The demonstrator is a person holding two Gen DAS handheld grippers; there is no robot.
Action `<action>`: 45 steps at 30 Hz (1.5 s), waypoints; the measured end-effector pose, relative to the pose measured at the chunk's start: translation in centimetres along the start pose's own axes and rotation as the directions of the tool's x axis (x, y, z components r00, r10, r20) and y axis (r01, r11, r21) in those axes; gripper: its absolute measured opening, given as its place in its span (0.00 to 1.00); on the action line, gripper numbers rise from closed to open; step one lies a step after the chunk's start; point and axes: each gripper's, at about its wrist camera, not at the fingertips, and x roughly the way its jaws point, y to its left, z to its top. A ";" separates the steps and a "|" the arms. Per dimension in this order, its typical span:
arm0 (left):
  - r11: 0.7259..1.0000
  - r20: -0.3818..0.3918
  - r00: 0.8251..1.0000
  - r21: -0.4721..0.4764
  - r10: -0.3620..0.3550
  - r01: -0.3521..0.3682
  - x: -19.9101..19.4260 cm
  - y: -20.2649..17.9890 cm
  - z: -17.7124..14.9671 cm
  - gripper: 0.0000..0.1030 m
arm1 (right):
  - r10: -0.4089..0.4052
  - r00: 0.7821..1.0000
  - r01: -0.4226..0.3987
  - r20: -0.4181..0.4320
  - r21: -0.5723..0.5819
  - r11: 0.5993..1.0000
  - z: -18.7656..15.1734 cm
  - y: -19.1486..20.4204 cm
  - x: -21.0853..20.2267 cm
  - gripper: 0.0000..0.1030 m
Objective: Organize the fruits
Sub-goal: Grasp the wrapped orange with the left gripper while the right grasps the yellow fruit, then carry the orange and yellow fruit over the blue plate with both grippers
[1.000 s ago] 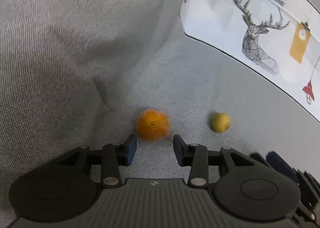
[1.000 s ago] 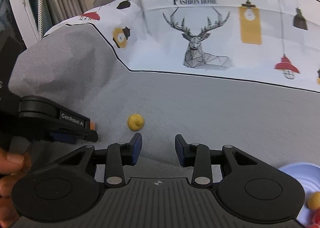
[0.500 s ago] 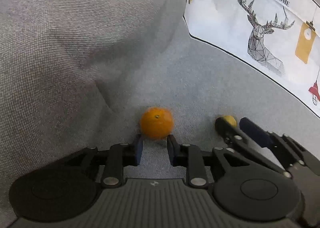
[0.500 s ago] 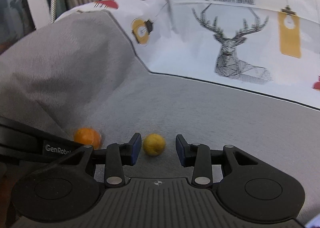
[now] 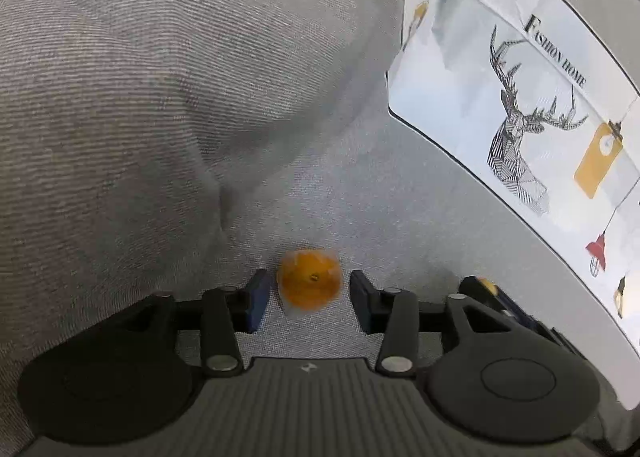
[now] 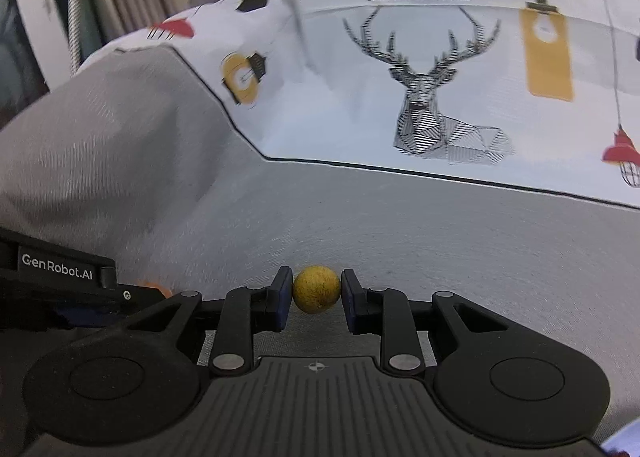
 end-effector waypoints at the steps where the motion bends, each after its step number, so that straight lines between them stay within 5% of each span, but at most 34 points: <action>1: 1.000 -0.013 1.000 0.014 0.001 -0.001 0.3 -0.2 -0.1 0.50 | 0.003 1.000 -0.003 0.001 0.004 1.000 0.1 -0.2 -0.3 0.27; 6: 0.996 -0.031 0.999 0.076 0.038 -0.035 1.8 -1.1 -0.1 0.49 | 0.012 1.000 -0.012 -0.016 -0.008 1.000 -0.5 -0.4 -2.7 0.27; 8: 0.993 -0.034 0.999 0.114 0.041 -0.037 1.9 -1.7 -0.3 0.38 | 0.003 1.000 -0.003 -0.021 -0.022 1.000 -0.7 -0.4 -4.1 0.27; 10: 0.988 -0.024 0.999 0.148 0.047 -0.043 1.8 -2.1 -0.5 0.38 | 0.008 0.999 -0.008 -0.031 -0.001 1.000 -1.0 -0.6 -6.2 0.27; 16: 0.974 0.003 1.000 0.226 -0.030 0.029 -0.6 -2.8 -2.3 0.38 | -0.001 1.000 0.001 -0.015 -0.022 1.000 -2.9 -0.6 -14.0 0.27; 25: 0.873 -0.011 0.975 0.444 -0.220 0.202 -5.3 -5.7 -6.2 0.38 | -0.095 0.994 0.095 0.052 0.003 0.995 -7.5 -1.0 -21.9 0.27; 31: 0.870 -0.020 0.947 0.389 -0.320 0.302 -8.2 -6.4 -7.5 0.38 | -0.178 0.982 0.180 0.064 -0.018 0.984 -8.4 -2.9 -23.8 0.27; 37: 0.802 -0.043 0.917 0.470 -0.397 0.369 -10.7 -9.4 -11.5 0.38 | -0.215 0.974 0.213 0.070 0.038 0.976 -8.6 -5.9 -24.5 0.27; 41: 0.761 -0.063 0.919 0.540 -0.390 0.360 -10.6 -11.4 -13.3 0.38 | -0.225 0.972 0.222 0.061 0.062 0.973 -8.7 -7.3 -24.2 0.27; 45: 0.774 -0.066 0.923 0.523 -0.379 0.356 -9.6 -12.2 -13.3 0.38 | -0.220 0.974 0.214 0.061 0.089 0.973 -8.6 -8.1 -24.2 0.27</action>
